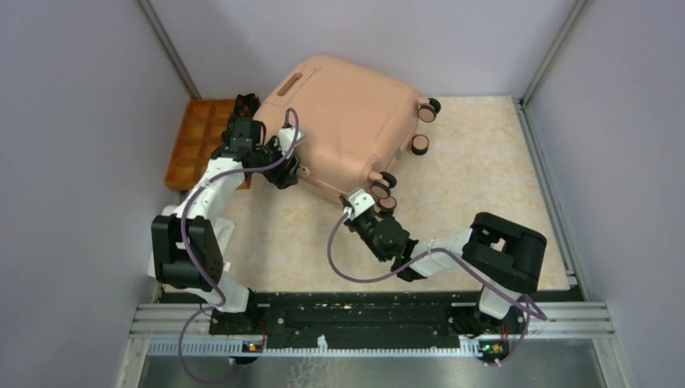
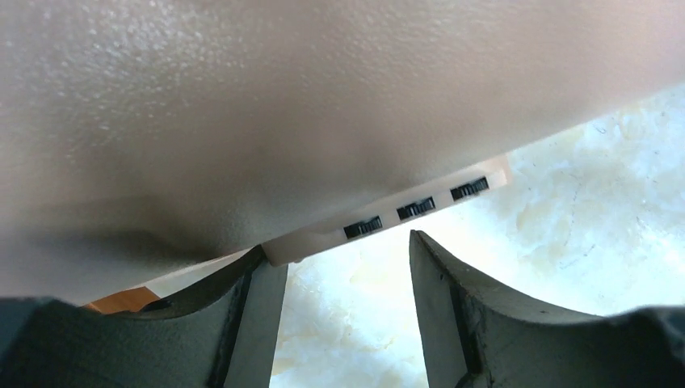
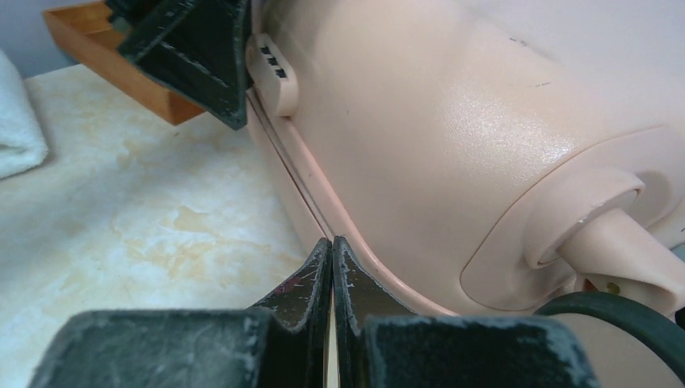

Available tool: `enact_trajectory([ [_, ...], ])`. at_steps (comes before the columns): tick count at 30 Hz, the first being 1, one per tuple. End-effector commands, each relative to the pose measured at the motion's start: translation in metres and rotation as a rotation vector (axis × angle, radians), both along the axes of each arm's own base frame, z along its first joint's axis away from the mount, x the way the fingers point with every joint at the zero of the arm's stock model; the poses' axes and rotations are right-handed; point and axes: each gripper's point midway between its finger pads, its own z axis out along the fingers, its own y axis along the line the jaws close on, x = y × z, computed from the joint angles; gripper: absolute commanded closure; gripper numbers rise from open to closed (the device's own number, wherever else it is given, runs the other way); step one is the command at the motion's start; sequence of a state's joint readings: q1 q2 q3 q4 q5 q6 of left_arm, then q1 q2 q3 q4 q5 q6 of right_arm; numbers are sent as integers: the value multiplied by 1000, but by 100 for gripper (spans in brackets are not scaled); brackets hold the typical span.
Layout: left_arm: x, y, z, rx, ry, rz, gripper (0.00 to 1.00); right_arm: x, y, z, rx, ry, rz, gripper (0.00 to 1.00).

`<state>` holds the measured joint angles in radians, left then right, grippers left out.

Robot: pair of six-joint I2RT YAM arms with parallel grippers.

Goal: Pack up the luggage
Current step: Zip the luggage at the center of the board.

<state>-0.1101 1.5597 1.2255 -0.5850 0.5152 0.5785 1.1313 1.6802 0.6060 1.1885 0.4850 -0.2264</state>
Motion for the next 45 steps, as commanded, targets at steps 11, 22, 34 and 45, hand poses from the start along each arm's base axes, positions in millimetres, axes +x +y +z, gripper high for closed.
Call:
enact_trajectory([
  [11, 18, 43, 93, 39, -271, 89, 19, -6, -53, 44, 319, 285, -92, 35],
  [22, 92, 148, 85, 182, -425, 504, 20, 5, -141, 66, 478, 556, -277, 25],
  [34, 138, 171, 35, 234, -371, 577, 21, -9, -111, 55, 342, 718, -152, 1],
  [45, 43, 59, 26, 48, -248, 40, 27, 9, -208, -5, 717, 942, -164, 1],
])
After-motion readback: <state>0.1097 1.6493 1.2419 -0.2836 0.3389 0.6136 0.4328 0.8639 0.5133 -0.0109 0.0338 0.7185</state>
